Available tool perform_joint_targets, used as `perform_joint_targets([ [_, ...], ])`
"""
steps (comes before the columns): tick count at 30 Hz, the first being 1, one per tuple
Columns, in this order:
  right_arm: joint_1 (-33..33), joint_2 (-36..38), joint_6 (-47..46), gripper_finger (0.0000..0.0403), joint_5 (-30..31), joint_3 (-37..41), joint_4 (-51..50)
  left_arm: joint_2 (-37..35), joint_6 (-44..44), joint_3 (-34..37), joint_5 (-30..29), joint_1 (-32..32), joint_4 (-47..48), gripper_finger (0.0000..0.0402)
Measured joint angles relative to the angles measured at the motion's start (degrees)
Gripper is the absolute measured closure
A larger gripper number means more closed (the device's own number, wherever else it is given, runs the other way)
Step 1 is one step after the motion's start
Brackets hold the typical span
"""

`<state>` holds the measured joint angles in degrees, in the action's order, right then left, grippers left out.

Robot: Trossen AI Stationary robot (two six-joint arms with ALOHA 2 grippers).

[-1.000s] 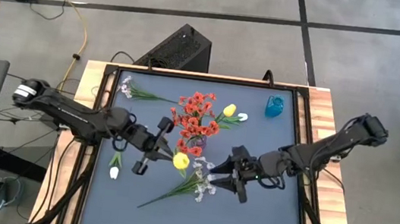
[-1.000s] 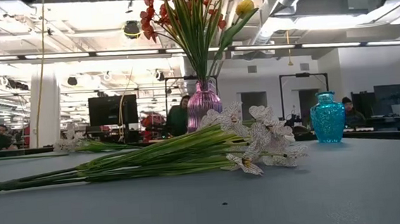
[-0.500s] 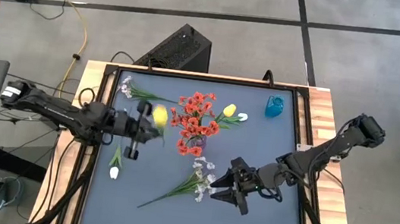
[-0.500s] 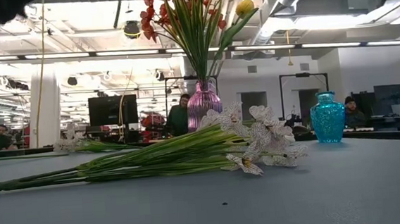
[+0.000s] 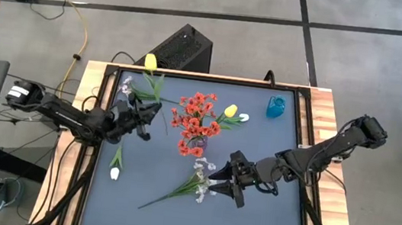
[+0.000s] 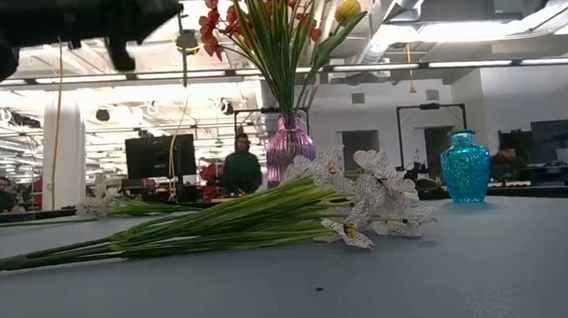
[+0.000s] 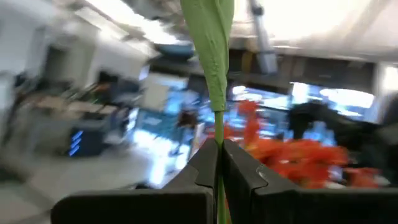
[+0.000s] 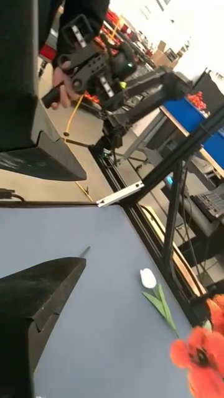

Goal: Sort flowers into vase by color
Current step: Put the yellow flower into the pink vase

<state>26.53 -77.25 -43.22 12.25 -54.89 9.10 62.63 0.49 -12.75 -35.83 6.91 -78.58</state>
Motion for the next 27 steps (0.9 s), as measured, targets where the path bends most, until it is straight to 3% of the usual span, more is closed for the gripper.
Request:
perform_joint_targets([
  [4,-1.38,0.0,0.13,0.0164,-0.12,0.0,0.16,3.36,-3.2,-0.03,-5.58,-0.89,0.21,0.0401],
  [12,-3.52,0.0,-0.01,0.0164,-3.47,0.0,0.78,12.61,-12.15,-2.07,-5.34,-5.23,-10.62,0.0401],
  [16,-4.48,0.13,-0.45,0.0164,-5.54,0.0,0.88,14.49,-18.98,-2.96,-4.87,-6.02,-11.22,0.0401],
  [22,-5.38,1.88,0.06,0.0164,-6.36,0.0,0.94,14.52,-15.13,-4.33,0.54,-6.05,-11.07,0.0401],
  [27,-5.71,4.28,1.12,0.0164,-6.36,0.0,0.81,13.47,-9.42,-5.14,10.88,-5.23,-10.7,0.0401],
])
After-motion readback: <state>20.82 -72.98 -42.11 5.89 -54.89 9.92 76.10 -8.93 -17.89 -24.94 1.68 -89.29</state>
